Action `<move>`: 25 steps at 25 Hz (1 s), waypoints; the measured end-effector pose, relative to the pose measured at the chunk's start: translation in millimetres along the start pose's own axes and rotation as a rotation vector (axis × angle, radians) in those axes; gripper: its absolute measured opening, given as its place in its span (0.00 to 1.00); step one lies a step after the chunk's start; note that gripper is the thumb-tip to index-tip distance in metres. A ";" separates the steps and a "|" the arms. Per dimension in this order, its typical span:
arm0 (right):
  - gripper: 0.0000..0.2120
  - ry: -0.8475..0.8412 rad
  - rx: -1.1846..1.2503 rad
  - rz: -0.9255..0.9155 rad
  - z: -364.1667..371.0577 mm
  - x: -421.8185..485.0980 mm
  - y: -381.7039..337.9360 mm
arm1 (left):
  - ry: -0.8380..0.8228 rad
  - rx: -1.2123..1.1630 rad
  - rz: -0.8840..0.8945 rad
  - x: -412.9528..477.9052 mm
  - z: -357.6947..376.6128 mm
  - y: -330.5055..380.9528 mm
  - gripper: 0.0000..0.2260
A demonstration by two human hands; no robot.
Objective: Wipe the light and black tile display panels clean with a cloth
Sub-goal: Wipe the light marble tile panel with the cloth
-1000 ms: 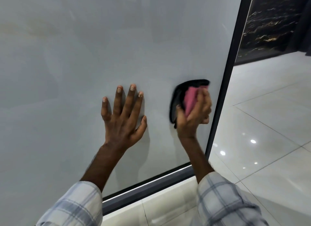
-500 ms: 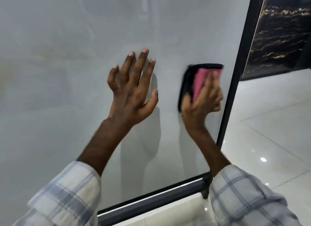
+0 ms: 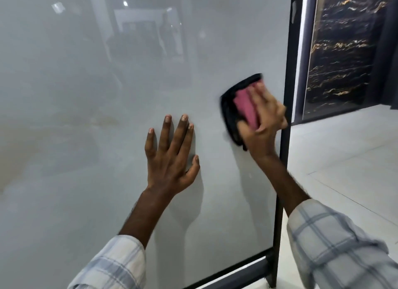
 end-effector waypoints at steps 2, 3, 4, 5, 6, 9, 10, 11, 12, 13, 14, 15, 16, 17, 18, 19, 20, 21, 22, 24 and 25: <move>0.39 0.135 0.096 0.343 -7.0 8.0 5.3 | -0.003 -0.016 -0.009 1.0 -0.6 -0.4 0.35; 0.40 0.087 0.019 0.245 1.7 7.1 -22.2 | -0.006 -0.043 -0.013 0.3 -1.8 -0.4 0.35; 0.41 -0.008 -0.084 -0.025 17.5 -0.5 -53.6 | -0.003 -0.092 -0.014 -0.2 -5.9 -0.5 0.33; 0.41 -0.112 -0.166 -0.319 31.6 -12.9 -77.6 | 0.010 -0.154 -0.006 1.8 -13.5 -1.9 0.30; 0.40 -0.168 -0.220 -0.515 34.2 -11.7 -86.9 | 0.031 -0.200 0.016 6.9 -24.3 -5.2 0.28; 0.40 0.034 -0.076 0.003 3.5 56.2 -40.2 | 0.105 -0.095 0.057 47.0 -55.2 -34.9 0.27; 0.40 0.110 -0.009 0.235 -0.8 61.0 -32.4 | 0.114 -0.039 0.031 63.8 -58.4 -50.0 0.29; 0.41 0.122 -0.048 0.264 2.0 60.0 -46.9 | 0.100 0.004 0.010 77.5 -57.2 -62.3 0.30; 0.41 0.080 -0.140 0.065 12.1 56.3 -74.7 | 0.074 0.045 0.002 86.1 -51.6 -69.3 0.32; 0.41 -0.014 -0.230 -0.247 27.4 47.3 -97.8 | 0.052 0.083 0.016 89.3 -44.5 -69.8 0.33; 0.41 -0.097 -0.287 -0.494 34.1 44.0 -107.9 | 0.036 0.104 0.039 88.9 -38.6 -67.1 0.34; 0.40 -0.125 -0.286 -0.566 29.4 56.5 -103.3 | 0.030 0.115 0.058 86.7 -34.3 -64.7 0.35; 0.40 -0.082 -0.238 -0.424 18.9 79.6 -87.6 | 0.033 0.121 0.065 85.9 -31.7 -63.6 0.36; 0.40 -0.016 -0.162 -0.148 8.5 99.4 -66.3 | 0.038 0.126 0.063 86.2 -31.0 -63.6 0.36; 0.40 0.062 -0.118 0.077 0.9 105.5 -55.2 | 0.038 0.125 0.058 86.7 -31.3 -64.2 0.36; 0.41 0.073 -0.169 0.114 3.2 106.1 -66.3 | 0.040 0.123 0.055 87.5 -32.0 -64.4 0.36; 0.41 0.022 -0.274 -0.097 15.9 102.7 -94.5 | 0.044 0.121 0.057 88.2 -32.4 -64.7 0.36; 0.41 -0.088 -0.360 -0.418 34.4 90.4 -119.1 | 0.047 0.118 0.061 87.4 -32.7 -64.4 0.36; 0.40 -0.161 -0.403 -0.688 42.2 84.0 -130.2 | 0.053 0.109 0.065 86.7 -33.3 -63.8 0.36; 0.39 -0.158 -0.308 -0.645 19.7 121.4 -117.3 | 0.059 0.100 0.068 86.1 -33.6 -64.0 0.37; 0.39 -0.074 -0.226 -0.363 5.5 147.6 -94.0 | 0.057 0.099 0.065 86.1 -33.2 -64.5 0.37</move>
Point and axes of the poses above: each hand's wrist, its own x-axis towards the middle knuckle, its own z-axis out of the palm, y = z × x, the point moved 10 cm from there along x, towards the middle knuckle, and after that the axes turned 1 degree about -y, right-handed, at the moved point
